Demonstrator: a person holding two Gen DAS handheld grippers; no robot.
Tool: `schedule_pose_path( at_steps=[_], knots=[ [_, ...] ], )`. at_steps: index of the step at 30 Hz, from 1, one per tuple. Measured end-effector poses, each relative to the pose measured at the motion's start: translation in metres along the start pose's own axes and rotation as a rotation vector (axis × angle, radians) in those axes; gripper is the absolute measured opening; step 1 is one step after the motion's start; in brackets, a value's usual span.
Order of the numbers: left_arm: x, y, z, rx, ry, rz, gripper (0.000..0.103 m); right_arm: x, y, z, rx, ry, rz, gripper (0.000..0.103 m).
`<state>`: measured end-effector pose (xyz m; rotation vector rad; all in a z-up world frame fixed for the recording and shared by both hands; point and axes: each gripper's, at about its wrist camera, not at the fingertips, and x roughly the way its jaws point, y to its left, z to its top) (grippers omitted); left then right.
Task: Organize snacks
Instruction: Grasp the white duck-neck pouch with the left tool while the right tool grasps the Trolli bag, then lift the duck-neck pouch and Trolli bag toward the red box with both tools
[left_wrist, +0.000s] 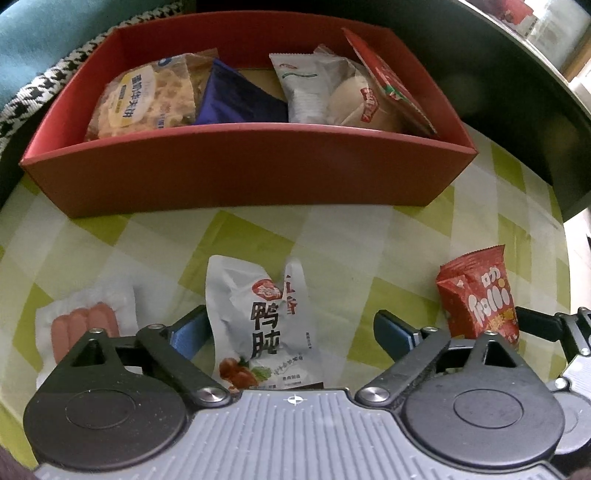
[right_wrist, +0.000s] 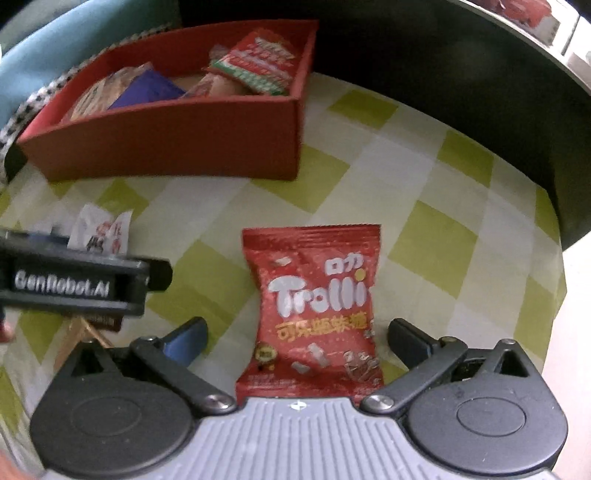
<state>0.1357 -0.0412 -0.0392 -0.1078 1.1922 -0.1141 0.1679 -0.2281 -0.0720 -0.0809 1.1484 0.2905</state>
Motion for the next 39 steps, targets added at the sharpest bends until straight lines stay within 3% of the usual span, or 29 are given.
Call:
schedule_pose_path(
  at_steps=[2, 7, 9, 11, 13, 15, 18, 25, 28, 30, 32, 35, 37, 39],
  knots=[
    [0.002, -0.003, -0.002, 0.015, 0.005, -0.014, 0.103, 0.000, -0.003, -0.001, -0.011, -0.011, 0.012, 0.103],
    [-0.001, -0.011, -0.008, 0.029, -0.004, 0.013, 0.102, -0.001, -0.002, -0.005, -0.071, -0.033, 0.022, 0.103],
    [0.000, -0.015, -0.008, 0.028, -0.009, 0.035, 0.096, -0.005, -0.008, -0.006, -0.054, -0.039, 0.020, 0.088],
    [-0.003, -0.017, -0.010, 0.019, -0.017, 0.048, 0.091, -0.011, -0.013, -0.005, -0.043, -0.046, -0.007, 0.064],
    [-0.006, -0.014, -0.011, 0.007, -0.023, 0.045, 0.081, -0.014, -0.017, -0.004, -0.030, -0.054, -0.005, 0.060],
    [-0.010, -0.009, -0.010, -0.001, -0.024, 0.039, 0.069, -0.015, -0.017, -0.004, -0.034, -0.054, -0.014, 0.058],
    [-0.013, -0.001, -0.008, -0.022, -0.022, 0.033, 0.060, -0.017, -0.014, -0.005, -0.046, -0.053, -0.028, 0.057],
    [-0.017, 0.006, -0.009, -0.051, -0.007, 0.015, 0.060, -0.038, -0.013, -0.009, -0.023, -0.092, -0.024, 0.057],
    [-0.014, -0.002, -0.008, -0.048, -0.016, 0.037, 0.064, -0.044, -0.015, -0.013, -0.008, -0.103, -0.019, 0.057],
    [-0.009, -0.007, -0.006, -0.049, -0.022, 0.049, 0.078, -0.046, -0.017, -0.015, 0.001, -0.103, -0.017, 0.057],
    [-0.004, -0.013, -0.004, -0.037, -0.025, 0.055, 0.084, -0.046, -0.019, -0.017, 0.009, -0.100, -0.019, 0.057],
    [-0.004, -0.024, -0.011, 0.018, -0.033, 0.105, 0.077, -0.046, -0.022, -0.017, 0.015, -0.100, -0.019, 0.057],
    [-0.008, -0.024, -0.012, 0.016, -0.034, 0.096, 0.062, -0.048, -0.023, -0.015, 0.017, -0.106, -0.017, 0.057],
    [-0.012, -0.019, -0.012, -0.003, -0.023, 0.055, 0.059, -0.050, -0.023, -0.014, 0.016, -0.114, -0.016, 0.057]
  ],
)
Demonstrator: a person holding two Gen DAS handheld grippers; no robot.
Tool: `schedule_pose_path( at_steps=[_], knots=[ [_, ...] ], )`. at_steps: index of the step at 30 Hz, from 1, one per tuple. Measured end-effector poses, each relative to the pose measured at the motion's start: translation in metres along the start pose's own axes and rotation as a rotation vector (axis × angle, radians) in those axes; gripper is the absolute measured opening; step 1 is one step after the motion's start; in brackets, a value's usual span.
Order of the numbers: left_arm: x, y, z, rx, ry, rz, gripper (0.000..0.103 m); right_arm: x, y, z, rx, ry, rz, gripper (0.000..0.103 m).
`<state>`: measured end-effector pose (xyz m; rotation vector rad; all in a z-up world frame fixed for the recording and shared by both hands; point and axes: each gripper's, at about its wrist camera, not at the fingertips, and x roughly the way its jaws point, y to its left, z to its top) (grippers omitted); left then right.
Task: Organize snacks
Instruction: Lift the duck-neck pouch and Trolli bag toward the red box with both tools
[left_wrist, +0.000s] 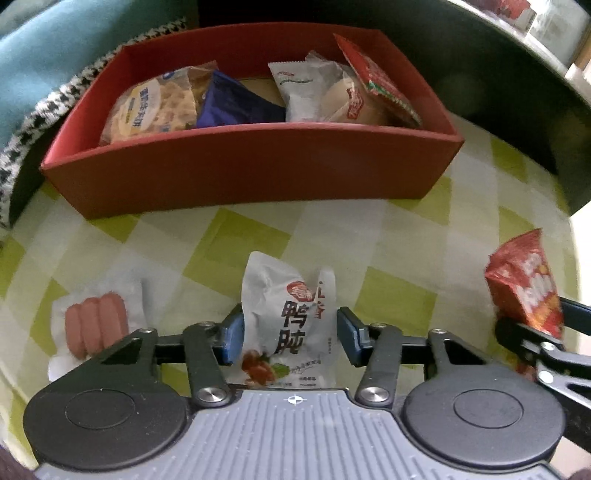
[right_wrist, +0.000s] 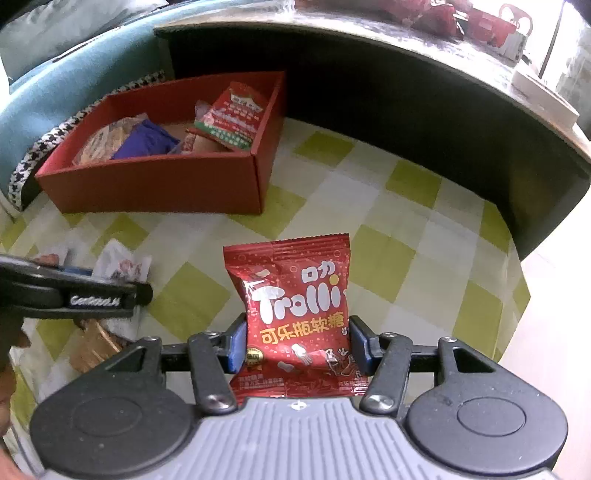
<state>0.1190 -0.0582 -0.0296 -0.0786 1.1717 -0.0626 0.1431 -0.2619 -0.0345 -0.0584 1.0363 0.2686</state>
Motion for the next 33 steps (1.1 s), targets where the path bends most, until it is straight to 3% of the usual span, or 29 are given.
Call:
schedule_pose_path(
  at_steps=[15, 33],
  knots=[
    [-0.047, 0.016, 0.009, -0.051, -0.100, -0.090, 0.059, -0.011, 0.015, 0.019, -0.013, -0.074, 0.021, 0.057],
    [-0.070, 0.039, 0.048, -0.110, -0.219, -0.102, 0.059, -0.007, 0.037, 0.065, -0.006, -0.166, 0.078, 0.057]
  ],
)
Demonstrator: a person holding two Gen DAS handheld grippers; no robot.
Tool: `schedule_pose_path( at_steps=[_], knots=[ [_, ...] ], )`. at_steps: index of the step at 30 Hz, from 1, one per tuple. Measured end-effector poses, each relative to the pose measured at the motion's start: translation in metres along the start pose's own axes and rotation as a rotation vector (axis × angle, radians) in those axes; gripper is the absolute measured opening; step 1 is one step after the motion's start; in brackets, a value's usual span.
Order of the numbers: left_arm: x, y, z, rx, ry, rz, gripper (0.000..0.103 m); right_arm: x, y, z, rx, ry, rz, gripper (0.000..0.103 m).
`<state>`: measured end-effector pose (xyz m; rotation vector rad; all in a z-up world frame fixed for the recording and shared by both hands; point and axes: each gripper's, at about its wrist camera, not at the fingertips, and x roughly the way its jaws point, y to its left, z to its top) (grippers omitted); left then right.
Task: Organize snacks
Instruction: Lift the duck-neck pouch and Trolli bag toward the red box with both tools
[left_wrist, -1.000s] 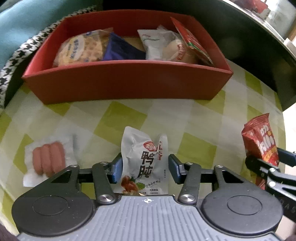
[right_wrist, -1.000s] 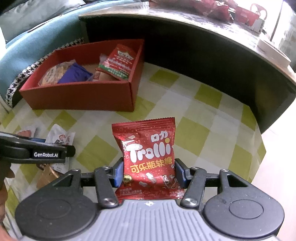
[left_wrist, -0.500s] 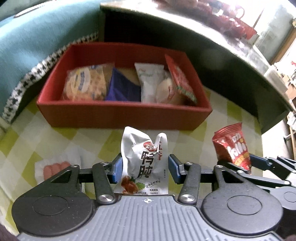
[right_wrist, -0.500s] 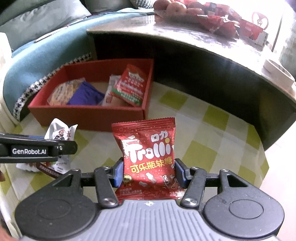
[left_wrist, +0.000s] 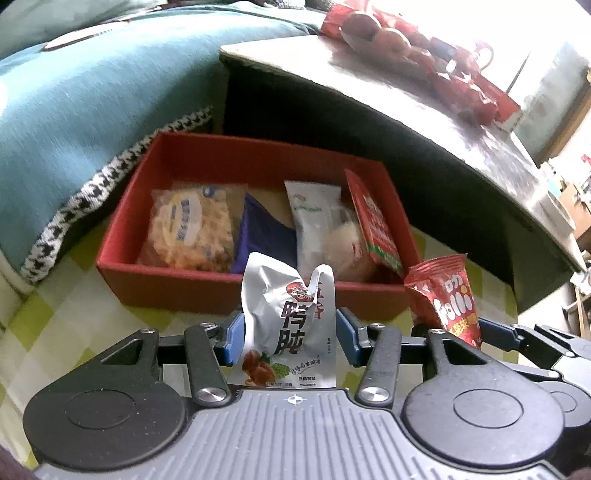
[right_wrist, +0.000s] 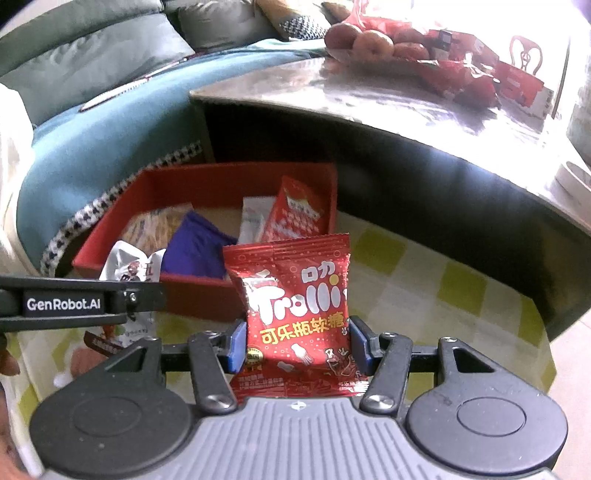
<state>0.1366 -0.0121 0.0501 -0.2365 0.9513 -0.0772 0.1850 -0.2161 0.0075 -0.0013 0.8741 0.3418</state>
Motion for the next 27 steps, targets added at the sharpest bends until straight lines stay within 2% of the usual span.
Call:
schedule_pose_path(
  at_steps=[7, 15, 27],
  knots=[
    [0.000, 0.008, 0.022, -0.005, -0.054, 0.027, 0.059, 0.013, 0.011, 0.021, 0.011, -0.033, 0.025, 0.057],
    [0.018, 0.024, 0.046, -0.036, -0.070, 0.067, 0.059, 0.035, 0.017, 0.039, 0.009, -0.044, 0.035, 0.057],
    [0.035, 0.033, 0.060, -0.035, -0.072, 0.096, 0.059, 0.060, 0.025, 0.051, -0.014, -0.049, 0.035, 0.057]
  ],
)
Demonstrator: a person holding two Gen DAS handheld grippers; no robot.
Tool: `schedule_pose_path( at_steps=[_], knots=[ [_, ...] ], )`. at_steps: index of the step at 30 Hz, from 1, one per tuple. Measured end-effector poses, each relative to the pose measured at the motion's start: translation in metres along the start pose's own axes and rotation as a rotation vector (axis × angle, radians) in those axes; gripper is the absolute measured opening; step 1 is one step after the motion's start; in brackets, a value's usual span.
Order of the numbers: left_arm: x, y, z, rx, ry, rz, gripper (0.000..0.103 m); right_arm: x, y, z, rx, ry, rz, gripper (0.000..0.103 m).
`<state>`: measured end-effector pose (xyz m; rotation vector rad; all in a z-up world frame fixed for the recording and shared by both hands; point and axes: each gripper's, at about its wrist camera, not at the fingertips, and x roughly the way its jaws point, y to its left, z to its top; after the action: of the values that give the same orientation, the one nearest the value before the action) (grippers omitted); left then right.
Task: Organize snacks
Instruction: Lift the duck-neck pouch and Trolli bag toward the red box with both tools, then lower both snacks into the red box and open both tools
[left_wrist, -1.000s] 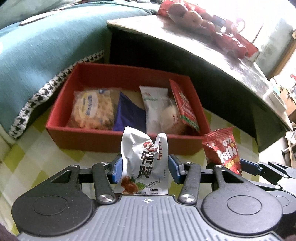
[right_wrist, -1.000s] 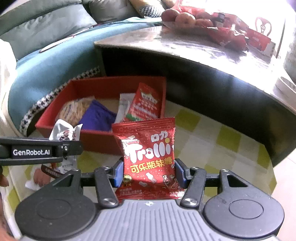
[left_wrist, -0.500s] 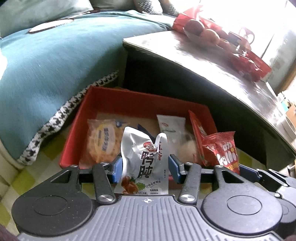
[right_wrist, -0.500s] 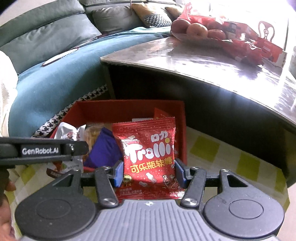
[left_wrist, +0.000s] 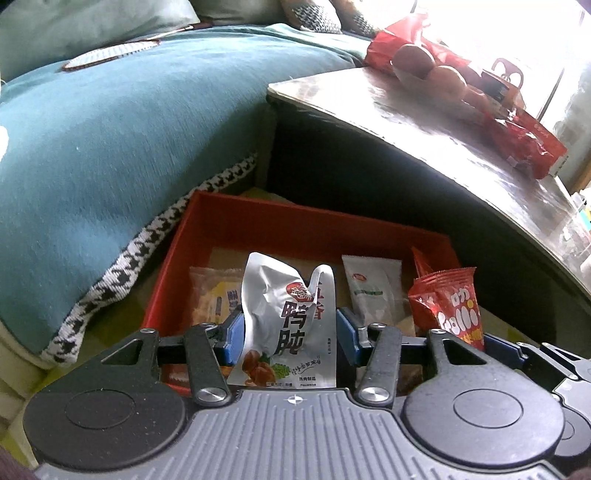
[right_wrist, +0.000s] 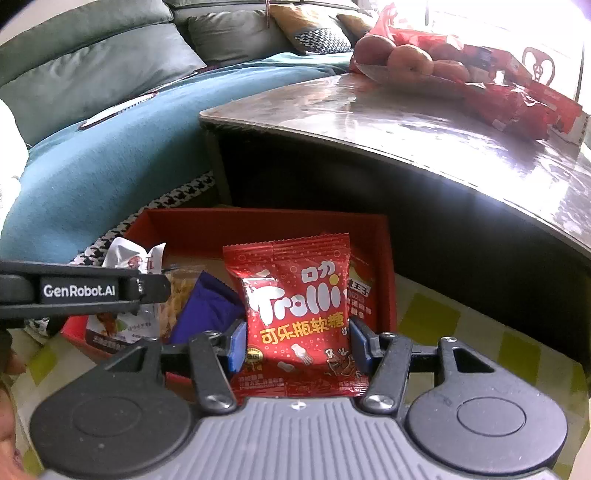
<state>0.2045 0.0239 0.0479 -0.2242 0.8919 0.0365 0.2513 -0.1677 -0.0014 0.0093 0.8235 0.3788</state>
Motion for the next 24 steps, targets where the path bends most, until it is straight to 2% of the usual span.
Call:
schedule_pose_path(
  at_steps=[17, 24],
  knots=[
    [0.016, -0.004, 0.005, 0.019, 0.012, 0.028, 0.058, 0.018, 0.008, 0.006, -0.045, -0.037, -0.026, 0.057],
    [0.014, -0.005, 0.005, 0.025, -0.002, 0.034, 0.067, 0.016, 0.010, 0.006, -0.048, -0.046, -0.020, 0.059]
  ],
)
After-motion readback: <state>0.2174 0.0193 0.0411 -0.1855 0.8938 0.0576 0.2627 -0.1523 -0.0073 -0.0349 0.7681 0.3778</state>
